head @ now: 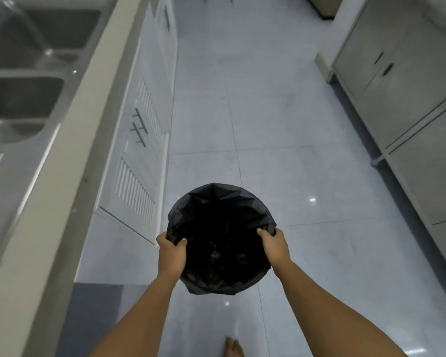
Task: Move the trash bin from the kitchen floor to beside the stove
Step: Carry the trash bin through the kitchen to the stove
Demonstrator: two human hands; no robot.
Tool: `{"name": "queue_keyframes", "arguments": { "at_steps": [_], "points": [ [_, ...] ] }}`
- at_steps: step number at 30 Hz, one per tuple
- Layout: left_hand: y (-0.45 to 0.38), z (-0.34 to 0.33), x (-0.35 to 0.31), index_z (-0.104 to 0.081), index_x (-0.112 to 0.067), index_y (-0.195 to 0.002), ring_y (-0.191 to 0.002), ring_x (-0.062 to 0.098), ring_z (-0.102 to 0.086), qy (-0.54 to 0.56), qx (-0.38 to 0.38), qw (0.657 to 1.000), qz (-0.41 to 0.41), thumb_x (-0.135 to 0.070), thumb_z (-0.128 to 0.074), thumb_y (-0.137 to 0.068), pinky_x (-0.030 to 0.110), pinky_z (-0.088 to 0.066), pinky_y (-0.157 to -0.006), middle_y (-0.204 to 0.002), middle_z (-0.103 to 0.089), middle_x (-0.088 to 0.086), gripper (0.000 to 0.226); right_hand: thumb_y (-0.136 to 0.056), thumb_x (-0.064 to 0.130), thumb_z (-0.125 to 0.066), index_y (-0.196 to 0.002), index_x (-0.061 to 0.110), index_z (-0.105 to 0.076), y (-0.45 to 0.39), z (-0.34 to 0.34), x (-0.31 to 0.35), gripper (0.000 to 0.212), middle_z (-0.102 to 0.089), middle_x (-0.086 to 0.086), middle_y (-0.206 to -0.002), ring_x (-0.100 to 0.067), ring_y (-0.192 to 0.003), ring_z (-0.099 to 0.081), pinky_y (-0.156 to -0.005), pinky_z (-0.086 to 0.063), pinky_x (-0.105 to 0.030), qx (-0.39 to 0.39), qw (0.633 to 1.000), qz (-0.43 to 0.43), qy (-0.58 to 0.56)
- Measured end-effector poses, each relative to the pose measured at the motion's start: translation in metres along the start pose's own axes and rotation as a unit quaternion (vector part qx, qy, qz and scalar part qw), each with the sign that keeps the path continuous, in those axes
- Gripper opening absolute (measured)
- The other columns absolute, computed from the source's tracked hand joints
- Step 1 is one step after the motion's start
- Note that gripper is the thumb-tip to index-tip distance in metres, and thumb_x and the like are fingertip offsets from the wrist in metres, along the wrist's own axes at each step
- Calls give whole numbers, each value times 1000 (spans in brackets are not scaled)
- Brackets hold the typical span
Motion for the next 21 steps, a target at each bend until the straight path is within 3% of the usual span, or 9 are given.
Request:
{"name": "queue_keyframes", "arguments": {
  "at_steps": [10, 17, 21],
  "points": [
    [13, 2, -93, -30, -9, -139, -110, 30, -55, 38, 13, 999, -28, -16, -53, -96, 44, -47, -99, -121, -53, 11, 49, -88, 34, -59, -134, 12, -49, 13, 33, 89, 52, -60, -7, -116, -28, -105, -59, -87, -48, -40, 23, 999, 29, -6],
    [-35, -10, -170, -33, -8, -137, -109, 32, -58, 52, 33, 997, -40, -16, -52, -95, 44, -49, -95, -122, -56, 15, 46, -88, 35, -58, -134, 7, -49, -31, 32, 176, 54, -60, -11, -124, -30, -106, -58, -82, -45, -38, 22, 999, 49, -8],
    [-81, -20, -217, -31, -9, -137, -114, 33, -57, 58, 42, 997, -42, -17, -50, -97, 49, -48, -103, -126, -54, 14, 45, -88, 32, -58, -132, 6, -50, -69, 18, 231, 51, -60, -12, -121, -29, -104, -58, -83, -45, -39, 17, 998, 58, -7]
  ]
}}
Point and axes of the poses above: each hand's wrist, its own y-axis away from the middle knuckle, its own z-axis out of the back of the hand, x = y × z, the point moved 5 cm from there along -y, towards the middle knuckle
